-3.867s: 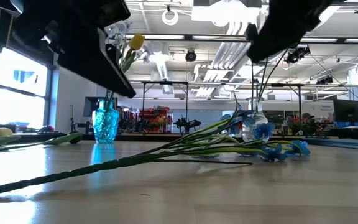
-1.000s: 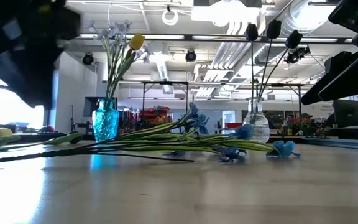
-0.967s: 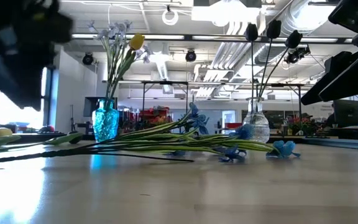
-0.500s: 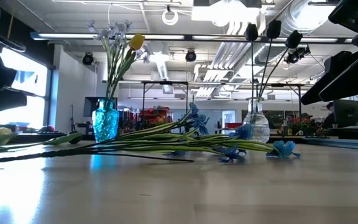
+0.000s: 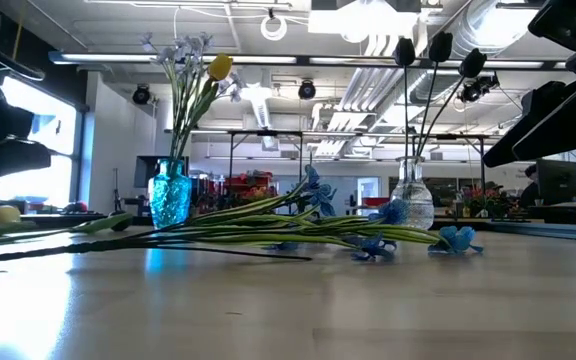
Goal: Sort flowers into vase by color
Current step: Put the yellow flower into the blue vase
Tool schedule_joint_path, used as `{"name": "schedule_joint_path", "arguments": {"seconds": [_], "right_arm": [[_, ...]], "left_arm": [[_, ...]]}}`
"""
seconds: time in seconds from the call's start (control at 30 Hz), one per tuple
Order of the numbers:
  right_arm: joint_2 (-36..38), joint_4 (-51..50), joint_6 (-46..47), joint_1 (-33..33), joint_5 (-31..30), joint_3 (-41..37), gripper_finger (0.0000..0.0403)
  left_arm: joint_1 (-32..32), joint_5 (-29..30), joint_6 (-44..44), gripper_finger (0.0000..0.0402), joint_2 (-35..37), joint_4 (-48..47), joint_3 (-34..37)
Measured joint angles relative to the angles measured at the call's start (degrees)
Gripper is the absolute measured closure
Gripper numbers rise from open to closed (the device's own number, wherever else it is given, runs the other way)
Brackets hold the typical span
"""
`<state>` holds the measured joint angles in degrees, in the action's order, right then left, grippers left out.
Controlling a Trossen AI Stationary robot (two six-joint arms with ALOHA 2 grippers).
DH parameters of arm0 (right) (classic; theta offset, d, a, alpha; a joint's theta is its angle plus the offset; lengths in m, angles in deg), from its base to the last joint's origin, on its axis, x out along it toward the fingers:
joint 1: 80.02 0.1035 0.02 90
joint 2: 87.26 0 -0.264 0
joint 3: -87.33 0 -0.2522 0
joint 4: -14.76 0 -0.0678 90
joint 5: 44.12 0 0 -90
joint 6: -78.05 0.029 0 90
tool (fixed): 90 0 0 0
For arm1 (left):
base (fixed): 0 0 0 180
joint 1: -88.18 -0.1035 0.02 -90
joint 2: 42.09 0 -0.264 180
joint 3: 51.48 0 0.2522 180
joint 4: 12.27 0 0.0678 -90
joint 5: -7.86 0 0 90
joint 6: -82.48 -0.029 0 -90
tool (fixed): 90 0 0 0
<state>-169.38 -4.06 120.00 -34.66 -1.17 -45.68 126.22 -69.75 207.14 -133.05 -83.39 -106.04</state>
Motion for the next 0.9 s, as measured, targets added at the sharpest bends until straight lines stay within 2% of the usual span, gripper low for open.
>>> {"name": "schedule_joint_path", "arguments": {"seconds": [0.1,0.37,0.57,0.7,0.9], "right_arm": [[0.0,0.0,0.0,0.0,0.0,0.0,0.0080],[0.0,0.2,0.0,0.0,0.0,0.0,0.0080],[0.0,0.3,0.1,0.0,0.0,0.0,0.0080],[0.0,0.3,0.1,0.0,0.0,0.0,0.0080],[0.0,0.3,0.0,0.0,0.0,0.0,0.0080]], "left_arm": [[0.0,3.4,-2.3,0.0396,-0.2,-1.9,-1.8],[-0.2,10.5,-3.6,0.0400,-0.2,-9.2,-8.6],[-0.3,11.7,-1.9,0.0395,-0.2,-10.2,-8.0],[-0.3,8.9,-1.2,0.0372,-0.2,-9.5,-5.7],[-0.3,8.8,3.7,0.0305,-0.2,-4.7,-1.9]]}}
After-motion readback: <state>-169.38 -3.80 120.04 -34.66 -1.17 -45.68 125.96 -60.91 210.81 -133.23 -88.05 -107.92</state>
